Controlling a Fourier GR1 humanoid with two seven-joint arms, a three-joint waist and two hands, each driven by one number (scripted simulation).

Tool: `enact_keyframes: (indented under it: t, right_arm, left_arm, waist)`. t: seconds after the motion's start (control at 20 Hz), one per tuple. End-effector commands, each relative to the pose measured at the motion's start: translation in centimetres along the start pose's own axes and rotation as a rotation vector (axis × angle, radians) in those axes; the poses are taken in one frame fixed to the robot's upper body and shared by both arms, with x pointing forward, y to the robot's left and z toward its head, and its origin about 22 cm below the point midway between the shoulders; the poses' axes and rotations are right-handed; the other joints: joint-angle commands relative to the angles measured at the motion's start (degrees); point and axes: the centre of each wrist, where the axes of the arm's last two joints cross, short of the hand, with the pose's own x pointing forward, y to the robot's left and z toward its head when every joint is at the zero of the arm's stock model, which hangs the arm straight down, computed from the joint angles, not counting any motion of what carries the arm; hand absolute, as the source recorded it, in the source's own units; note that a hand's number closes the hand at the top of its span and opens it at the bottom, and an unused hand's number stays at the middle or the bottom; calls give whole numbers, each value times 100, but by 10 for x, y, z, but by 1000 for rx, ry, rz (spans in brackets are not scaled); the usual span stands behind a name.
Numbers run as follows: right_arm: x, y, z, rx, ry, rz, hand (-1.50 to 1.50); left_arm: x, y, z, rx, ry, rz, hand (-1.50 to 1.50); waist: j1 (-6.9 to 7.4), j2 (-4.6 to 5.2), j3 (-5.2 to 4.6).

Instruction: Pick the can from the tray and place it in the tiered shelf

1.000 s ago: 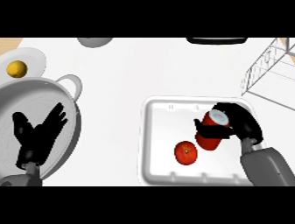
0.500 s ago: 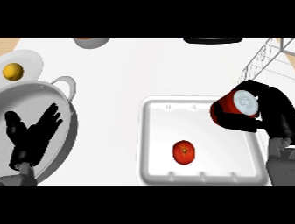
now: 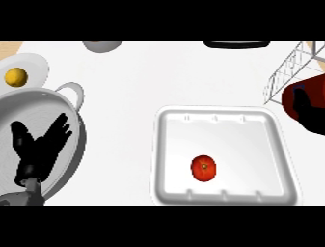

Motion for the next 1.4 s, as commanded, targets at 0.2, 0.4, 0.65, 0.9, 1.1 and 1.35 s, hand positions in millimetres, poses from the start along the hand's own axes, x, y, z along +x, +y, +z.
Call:
enact_keyframes:
  t: [0.2, 0.4, 0.65, 0.9, 1.1, 1.35]
  right_arm:
    - [15, -86, -32, -120, 88, -37, 150]
    - [-7, -119, -66, -149, 99, -61, 150]
    - [-6, -133, -112, -180, 124, -24, 150]
    - [-3, -147, -135, -131, 118, -19, 150]
    - [-23, -140, -152, -69, 104, 27, 150]
    - [-66, -139, -172, -55, 105, 46, 150]
  left_arm:
    - [-10, 10, 2, -1, 26, -9, 0]
    - [-12, 1, -3, -12, 28, 3, 0]
    - [-2, -20, -5, -14, 15, -18, 0]
    - [-19, -8, -2, -21, 21, -20, 0]
    - [-10, -3, -12, -24, 32, -22, 0]
    - [0, 1, 7, -28, 4, -23, 0]
  waist:
    - [50, 37, -39]
    - [44, 52, -35]
    - [121, 72, -34]
    - [133, 69, -37]
    - [115, 77, -37]
    - [133, 66, -31]
